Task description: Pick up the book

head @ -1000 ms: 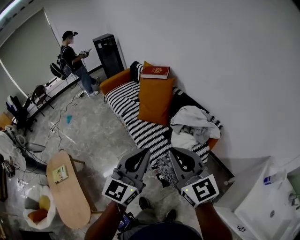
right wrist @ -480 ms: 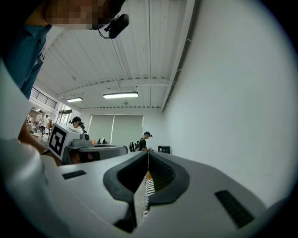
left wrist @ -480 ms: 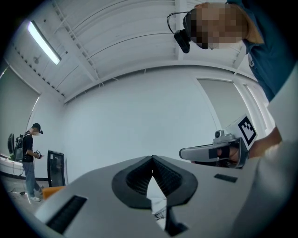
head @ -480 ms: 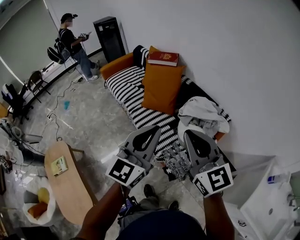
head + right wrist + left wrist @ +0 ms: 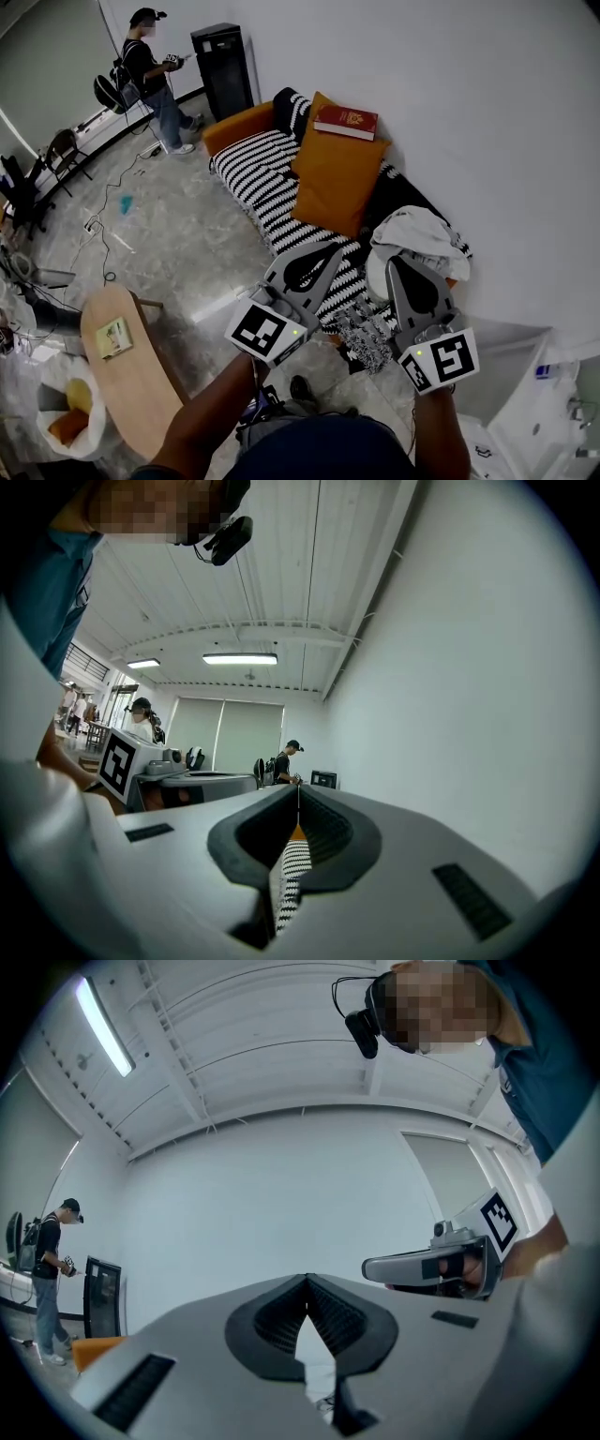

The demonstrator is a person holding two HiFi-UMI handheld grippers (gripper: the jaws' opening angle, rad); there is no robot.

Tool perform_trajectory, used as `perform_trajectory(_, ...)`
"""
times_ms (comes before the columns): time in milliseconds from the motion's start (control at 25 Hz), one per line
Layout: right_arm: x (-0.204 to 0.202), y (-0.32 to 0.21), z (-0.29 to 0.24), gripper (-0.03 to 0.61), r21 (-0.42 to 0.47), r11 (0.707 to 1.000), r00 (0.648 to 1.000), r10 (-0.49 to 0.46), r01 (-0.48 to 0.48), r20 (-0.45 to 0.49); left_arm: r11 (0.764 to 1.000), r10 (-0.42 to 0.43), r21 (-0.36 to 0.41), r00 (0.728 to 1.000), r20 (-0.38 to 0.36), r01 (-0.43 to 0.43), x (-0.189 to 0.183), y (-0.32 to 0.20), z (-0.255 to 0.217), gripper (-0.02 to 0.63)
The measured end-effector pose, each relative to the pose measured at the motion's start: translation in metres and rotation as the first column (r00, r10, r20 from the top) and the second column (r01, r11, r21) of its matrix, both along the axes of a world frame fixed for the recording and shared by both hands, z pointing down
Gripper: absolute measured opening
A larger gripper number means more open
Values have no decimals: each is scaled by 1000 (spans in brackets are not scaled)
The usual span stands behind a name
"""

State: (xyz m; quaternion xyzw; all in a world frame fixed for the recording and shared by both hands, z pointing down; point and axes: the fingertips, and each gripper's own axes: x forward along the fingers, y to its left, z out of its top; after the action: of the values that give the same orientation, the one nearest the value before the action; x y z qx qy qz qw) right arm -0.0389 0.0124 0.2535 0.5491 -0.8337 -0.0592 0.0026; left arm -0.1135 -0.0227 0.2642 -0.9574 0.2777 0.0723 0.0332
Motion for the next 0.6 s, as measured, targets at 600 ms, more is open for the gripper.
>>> perform_trajectory(600, -34, -53, 4, 12, -15, 999, 999, -32, 31, -34, 999, -28, -20, 999, -35, 27, -34, -47, 9, 5)
